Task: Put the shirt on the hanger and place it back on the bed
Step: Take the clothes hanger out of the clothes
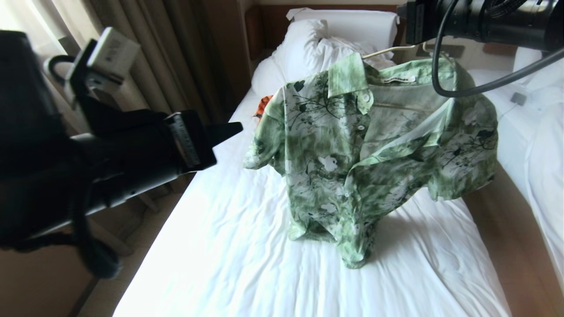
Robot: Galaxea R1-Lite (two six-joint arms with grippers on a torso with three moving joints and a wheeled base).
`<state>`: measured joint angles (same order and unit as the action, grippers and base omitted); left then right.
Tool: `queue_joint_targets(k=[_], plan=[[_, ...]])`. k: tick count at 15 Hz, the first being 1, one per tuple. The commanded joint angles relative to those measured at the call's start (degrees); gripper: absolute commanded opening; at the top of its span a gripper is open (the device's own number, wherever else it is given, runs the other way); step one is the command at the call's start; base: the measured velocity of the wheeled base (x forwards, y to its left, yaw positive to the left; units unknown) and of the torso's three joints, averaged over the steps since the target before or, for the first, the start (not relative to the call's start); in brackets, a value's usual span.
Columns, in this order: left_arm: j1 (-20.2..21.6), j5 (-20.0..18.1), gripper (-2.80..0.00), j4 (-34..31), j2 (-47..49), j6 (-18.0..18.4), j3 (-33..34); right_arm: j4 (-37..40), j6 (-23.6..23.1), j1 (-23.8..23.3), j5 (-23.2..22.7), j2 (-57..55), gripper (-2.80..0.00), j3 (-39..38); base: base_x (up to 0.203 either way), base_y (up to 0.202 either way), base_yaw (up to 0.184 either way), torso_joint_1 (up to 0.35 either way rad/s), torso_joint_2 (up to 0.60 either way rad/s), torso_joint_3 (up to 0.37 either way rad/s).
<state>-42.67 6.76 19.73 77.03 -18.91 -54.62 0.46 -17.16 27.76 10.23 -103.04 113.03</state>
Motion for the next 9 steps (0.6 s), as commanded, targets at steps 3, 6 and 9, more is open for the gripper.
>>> queue_joint_targets(k=[3, 6, 9], plan=[[-3.08, 1.48, -2.80, 5.77, 18.81, -0.96, -10.41, 0.06, 0.37, 1.77, 0.06, -1.48, -2.80, -0.36, 0.000, 0.000, 0.000, 0.000, 0.00, 0.000], [-3.38, 1.80, 0.00, 6.28, 21.32, -3.27, -14.26, -0.42, 0.38, 1.63, 0.06, -3.08, -2.80, -0.44, 0.000, 0.000, 0.000, 0.000, 0.00, 0.000], [-3.64, 1.68, 0.00, 6.87, 22.18, -3.59, -14.87, -0.46, 0.39, 2.70, 0.06, -4.34, -2.80, -0.44, 0.000, 0.000, 0.000, 0.000, 0.00, 0.000]])
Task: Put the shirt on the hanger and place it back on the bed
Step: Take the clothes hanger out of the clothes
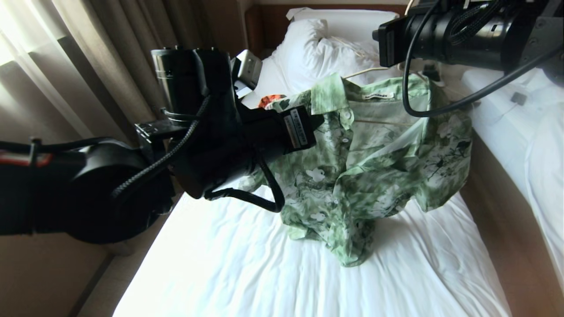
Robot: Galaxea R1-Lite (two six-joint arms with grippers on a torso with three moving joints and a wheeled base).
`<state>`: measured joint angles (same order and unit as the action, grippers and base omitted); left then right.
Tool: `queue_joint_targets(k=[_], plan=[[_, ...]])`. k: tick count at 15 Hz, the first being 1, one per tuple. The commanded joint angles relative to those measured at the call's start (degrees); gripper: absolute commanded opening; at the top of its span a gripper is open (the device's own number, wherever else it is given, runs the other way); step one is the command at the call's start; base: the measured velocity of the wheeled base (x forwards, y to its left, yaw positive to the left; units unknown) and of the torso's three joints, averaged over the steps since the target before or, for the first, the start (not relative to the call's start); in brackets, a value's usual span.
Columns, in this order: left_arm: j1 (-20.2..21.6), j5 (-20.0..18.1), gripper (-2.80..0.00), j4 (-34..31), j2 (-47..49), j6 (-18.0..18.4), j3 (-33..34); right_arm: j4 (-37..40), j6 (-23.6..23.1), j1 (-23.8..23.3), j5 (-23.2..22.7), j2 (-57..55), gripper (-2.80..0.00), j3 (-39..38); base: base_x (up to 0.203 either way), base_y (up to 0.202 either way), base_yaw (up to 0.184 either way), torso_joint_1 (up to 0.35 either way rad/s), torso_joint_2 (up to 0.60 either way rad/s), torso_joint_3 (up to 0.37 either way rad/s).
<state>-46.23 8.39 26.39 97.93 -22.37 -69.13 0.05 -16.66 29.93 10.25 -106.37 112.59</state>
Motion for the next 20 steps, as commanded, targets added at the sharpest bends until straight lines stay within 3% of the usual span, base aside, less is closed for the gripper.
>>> queue_joint_targets(k=[1, 10, 11, 15, 18, 20], plan=[[-0.17, -0.04, 0.00, 0.37, 1.39, -0.35, -0.57, -0.05, -0.11, 0.81, 0.03, -1.28, -2.80, 0.00, 0.000, 0.000, 0.000, 0.000, 0.00, 0.000], [-0.18, 0.21, 0.00, 1.21, 4.38, -0.75, -5.67, -0.05, -0.21, 3.64, 1.70, -1.74, -2.80, -0.53, 0.000, 0.000, 0.000, 0.000, 0.00, 0.000], [-0.27, 0.22, -2.80, 1.21, 4.20, -0.75, -5.50, -0.05, -0.21, 3.64, 1.73, -1.74, -2.80, -0.62, 0.000, 0.000, 0.000, 0.000, 0.00, 0.000], [0.52, 0.47, -2.80, 3.89, 4.38, -0.19, -5.25, -0.05, -0.30, 4.07, 1.79, -1.68, -2.80, -0.62, 0.000, 0.000, 0.000, 0.000, 0.00, 0.000], [4.85, 0.67, -2.80, 4.70, 3.35, 1.20, -4.85, -0.05, -0.54, 3.89, 2.05, -1.94, -2.80, -0.62, 0.000, 0.000, 0.000, 0.000, 0.00, 0.000], [7.16, 1.10, -2.80, 4.68, -0.01, 1.31, -0.77, -0.11, -1.52, 2.86, 2.05, -2.69, -2.80, -0.28, 0.000, 0.000, 0.000, 0.000, 0.00, 0.000]])
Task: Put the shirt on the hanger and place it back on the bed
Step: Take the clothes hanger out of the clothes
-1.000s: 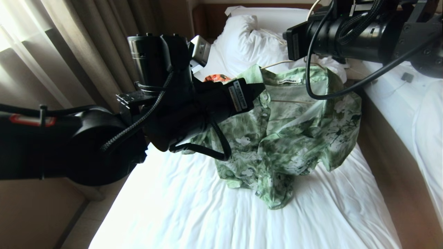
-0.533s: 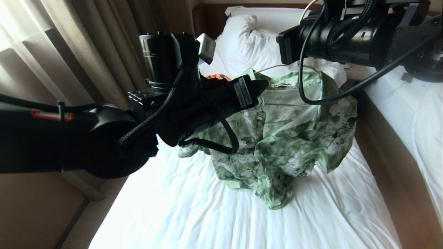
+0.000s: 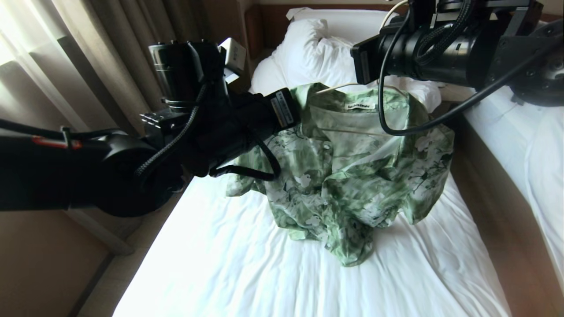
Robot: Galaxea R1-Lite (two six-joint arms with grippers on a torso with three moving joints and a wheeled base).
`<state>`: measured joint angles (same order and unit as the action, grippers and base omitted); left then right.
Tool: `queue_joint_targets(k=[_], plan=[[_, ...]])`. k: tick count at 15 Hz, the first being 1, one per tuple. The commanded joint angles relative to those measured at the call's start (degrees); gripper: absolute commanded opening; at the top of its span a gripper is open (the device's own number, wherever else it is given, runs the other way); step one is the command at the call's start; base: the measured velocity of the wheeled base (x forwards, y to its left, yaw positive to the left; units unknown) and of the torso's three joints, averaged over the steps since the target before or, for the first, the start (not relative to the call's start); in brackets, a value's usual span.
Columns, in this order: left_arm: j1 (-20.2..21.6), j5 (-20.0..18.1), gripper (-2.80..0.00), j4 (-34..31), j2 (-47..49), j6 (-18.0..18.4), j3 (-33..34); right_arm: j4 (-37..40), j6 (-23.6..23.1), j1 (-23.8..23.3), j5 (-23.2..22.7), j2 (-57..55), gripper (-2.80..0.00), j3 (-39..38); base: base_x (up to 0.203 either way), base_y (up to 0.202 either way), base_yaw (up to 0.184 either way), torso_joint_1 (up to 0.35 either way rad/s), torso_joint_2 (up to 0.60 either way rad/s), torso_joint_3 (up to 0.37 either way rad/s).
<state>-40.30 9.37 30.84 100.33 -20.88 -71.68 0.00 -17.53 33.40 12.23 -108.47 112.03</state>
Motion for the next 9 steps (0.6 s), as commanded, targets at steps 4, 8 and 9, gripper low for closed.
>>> queue_joint_targets(k=[4, 8, 9], plan=[[12.35, -0.65, -2.80, 0.16, -10.12, 0.03, 8.62, -1.67, -1.80, -1.85, 0.63, -2.09, -2.80, 0.36, 0.000, 0.000, 0.000, 0.000, 0.00, 0.000], [23.68, -7.69, -2.80, -0.22, -13.26, 0.07, 11.67, -1.76, -2.65, -1.72, 1.31, -2.10, -2.80, 0.39, 0.000, 0.000, 0.000, 0.000, 0.00, 0.000], [24.36, -8.82, -2.80, -0.25, -13.56, 0.12, 13.26, -1.76, -2.70, -1.71, 1.54, -2.16, -2.80, 0.47, 0.000, 0.000, 0.000, 0.000, 0.00, 0.000]])
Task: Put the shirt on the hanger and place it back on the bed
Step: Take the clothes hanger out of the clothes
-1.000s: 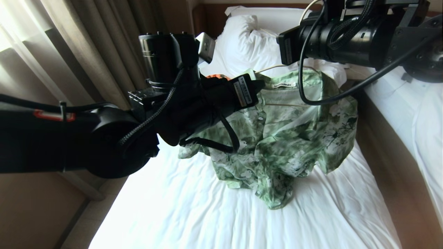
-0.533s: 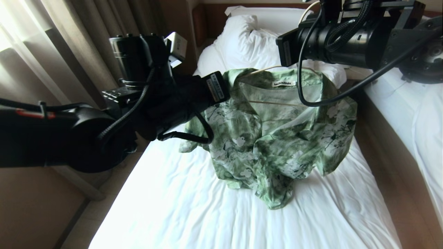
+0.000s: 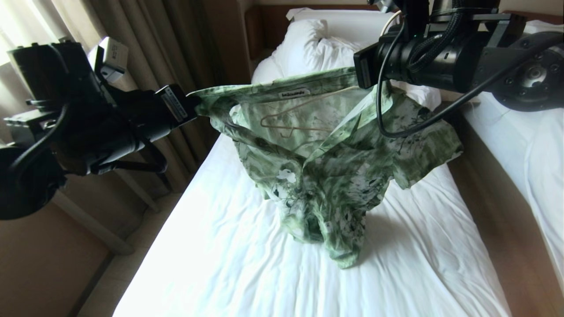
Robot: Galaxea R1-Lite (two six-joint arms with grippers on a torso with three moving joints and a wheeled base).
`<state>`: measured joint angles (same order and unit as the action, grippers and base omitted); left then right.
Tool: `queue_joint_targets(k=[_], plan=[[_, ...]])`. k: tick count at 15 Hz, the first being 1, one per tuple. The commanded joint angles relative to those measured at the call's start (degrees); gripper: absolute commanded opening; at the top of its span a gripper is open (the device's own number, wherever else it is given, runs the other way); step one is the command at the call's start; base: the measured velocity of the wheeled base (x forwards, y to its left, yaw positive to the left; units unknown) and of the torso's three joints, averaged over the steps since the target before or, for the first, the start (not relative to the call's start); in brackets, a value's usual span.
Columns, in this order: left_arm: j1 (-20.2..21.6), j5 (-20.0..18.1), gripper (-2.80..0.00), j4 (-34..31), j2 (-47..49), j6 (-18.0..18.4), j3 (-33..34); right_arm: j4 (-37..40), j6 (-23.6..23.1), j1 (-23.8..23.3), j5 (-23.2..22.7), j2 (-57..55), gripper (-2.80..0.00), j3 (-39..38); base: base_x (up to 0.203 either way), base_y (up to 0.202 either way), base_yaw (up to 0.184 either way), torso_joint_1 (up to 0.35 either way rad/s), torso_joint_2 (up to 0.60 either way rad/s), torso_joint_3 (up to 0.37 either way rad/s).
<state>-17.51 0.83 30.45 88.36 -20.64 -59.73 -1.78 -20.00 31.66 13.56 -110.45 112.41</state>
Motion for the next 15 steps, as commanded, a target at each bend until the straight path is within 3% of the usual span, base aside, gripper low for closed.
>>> queue_joint_targets(k=[1, 6, 7, 8, 12, 14, 15], plan=[[1.70, -0.61, -2.80, 0.14, -1.61, 0.00, 2.64, 0.02, -0.28, 0.07, 0.40, -0.21, -2.80, 0.07, 0.000, 0.000, 0.000, 0.000, 0.00, 0.000], [1.34, -0.75, -2.80, 0.49, -0.03, 0.69, 3.65, 0.02, -0.21, 0.33, 0.42, -0.38, -2.80, 0.00, 0.000, 0.000, 0.000, 0.000, 0.00, 0.000], [1.34, -0.83, -1.50, 0.54, 0.01, 0.63, 3.65, 0.02, -0.21, 0.43, 0.42, -0.47, -2.80, 0.00, 0.000, 0.000, 0.000, 0.000, 0.00, 0.000], [1.34, -0.92, 0.00, 0.66, 0.01, 0.54, 3.65, 0.02, -0.21, 0.60, 0.42, -0.56, -2.80, 0.00, 0.000, 0.000, 0.000, 0.000, 0.00, 0.000], [1.50, -1.33, 0.00, 1.21, -0.88, -1.24, 7.10, -0.07, -0.21, 1.74, 0.52, -1.26, -2.80, 0.00, 0.000, 0.000, 0.000, 0.000, 0.00, 0.000], [1.60, -1.53, 0.00, 4.42, -0.84, -1.44, 9.34, -0.07, -0.14, 1.92, 1.21, -1.51, -2.80, 0.00, 0.000, 0.000, 0.000, 0.000, 0.00, 0.000], [1.66, -1.47, -2.80, 5.78, -0.87, -1.37, 10.79, -0.14, -0.07, 1.92, 1.30, -1.77, -2.80, 0.00, 0.000, 0.000, 0.000, 0.000, 0.00, 0.000]])
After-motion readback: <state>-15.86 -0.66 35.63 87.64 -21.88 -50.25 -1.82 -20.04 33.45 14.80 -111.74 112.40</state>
